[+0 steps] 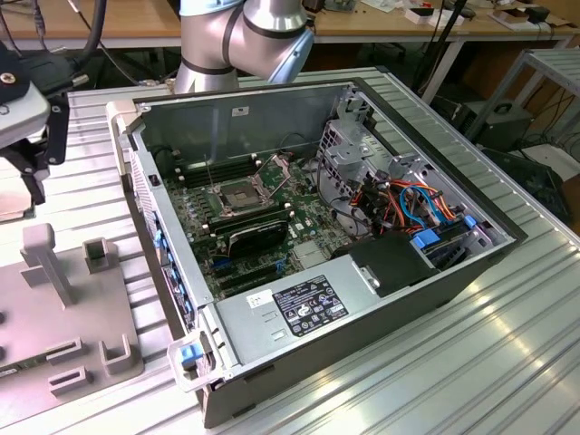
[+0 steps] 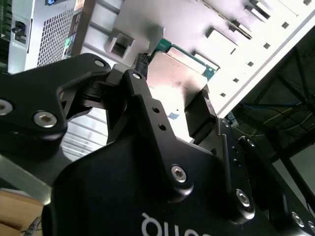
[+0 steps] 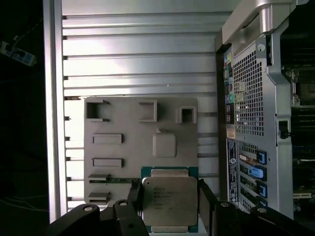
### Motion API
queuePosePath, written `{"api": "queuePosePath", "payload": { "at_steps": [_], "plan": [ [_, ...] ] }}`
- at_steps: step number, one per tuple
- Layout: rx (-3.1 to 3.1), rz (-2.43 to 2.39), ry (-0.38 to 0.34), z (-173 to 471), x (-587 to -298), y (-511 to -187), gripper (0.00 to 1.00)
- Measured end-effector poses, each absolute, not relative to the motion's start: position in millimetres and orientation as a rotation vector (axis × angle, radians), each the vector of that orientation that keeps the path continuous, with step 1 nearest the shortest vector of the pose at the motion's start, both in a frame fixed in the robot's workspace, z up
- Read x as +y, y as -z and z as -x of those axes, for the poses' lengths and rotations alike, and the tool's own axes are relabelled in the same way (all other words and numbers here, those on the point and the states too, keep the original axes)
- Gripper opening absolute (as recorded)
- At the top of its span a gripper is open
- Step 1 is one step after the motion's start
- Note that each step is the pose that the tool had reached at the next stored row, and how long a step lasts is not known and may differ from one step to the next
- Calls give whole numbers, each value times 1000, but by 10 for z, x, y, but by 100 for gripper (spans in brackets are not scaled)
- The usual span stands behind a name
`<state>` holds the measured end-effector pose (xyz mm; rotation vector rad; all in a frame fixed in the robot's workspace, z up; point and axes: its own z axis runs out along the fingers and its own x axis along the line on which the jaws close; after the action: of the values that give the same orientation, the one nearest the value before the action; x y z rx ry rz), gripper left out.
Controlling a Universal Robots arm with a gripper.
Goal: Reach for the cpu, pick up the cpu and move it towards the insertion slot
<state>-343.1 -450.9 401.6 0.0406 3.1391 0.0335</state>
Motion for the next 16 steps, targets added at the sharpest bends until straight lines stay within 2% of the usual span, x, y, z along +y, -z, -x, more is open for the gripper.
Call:
{"api": "queuePosePath", "payload": {
  "at_steps": [16],
  "plan": [
    [3139,-41,-33,3053,-4509,-4016,55]
  ]
}}
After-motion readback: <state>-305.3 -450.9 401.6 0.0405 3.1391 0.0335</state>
